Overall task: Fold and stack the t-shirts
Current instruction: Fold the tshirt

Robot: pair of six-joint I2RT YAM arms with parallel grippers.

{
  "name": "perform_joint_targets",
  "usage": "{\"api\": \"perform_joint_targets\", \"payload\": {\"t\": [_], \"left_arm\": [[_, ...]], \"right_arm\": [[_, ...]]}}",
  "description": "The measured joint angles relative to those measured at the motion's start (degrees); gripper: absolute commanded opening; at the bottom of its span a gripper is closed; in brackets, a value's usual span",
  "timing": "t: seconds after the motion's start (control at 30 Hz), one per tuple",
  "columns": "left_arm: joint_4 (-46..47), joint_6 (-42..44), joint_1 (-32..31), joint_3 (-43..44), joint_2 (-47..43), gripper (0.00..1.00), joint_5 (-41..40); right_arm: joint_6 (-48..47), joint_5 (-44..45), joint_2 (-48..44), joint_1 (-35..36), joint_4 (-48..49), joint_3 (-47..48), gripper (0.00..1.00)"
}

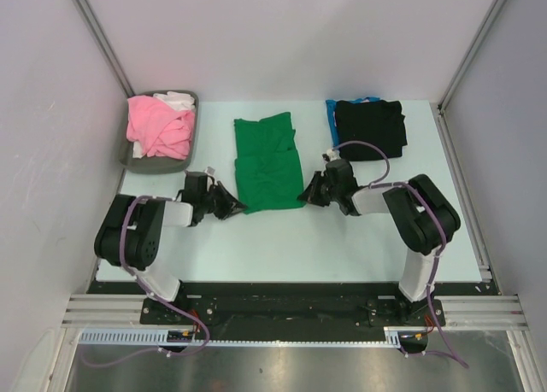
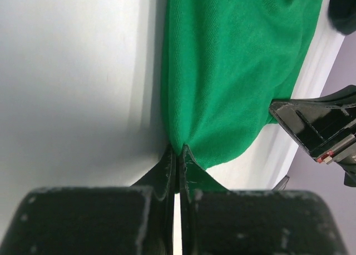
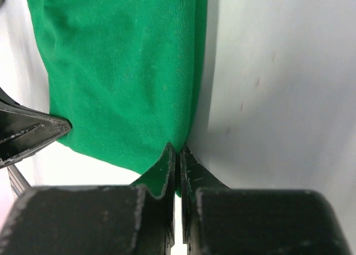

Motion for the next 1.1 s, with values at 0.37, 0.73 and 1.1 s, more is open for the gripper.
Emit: {"api": "perform_joint_targets", "payload": {"t": [0.37,0.73,1.1], "left_arm": [[-9.4,-1.1,-9.1,-17.3,-25.3,0.00,-7.8],[-31.6,-6.4,-16.9,-21.2,-58.3,0.00,-15.1],[-37.1,-1.9,-16.8,2.7,-45.7,0.00,-18.5]], "right_arm": [[1.1,8.8,-19.5,12.2,-3.2,-19.3,0.00],[4.2,21.3,-46.5,25.9,-21.7,-24.2,0.00],[-3.3,23.0,-47.4,16.2,-28.5,-7.7,0.00]]}}
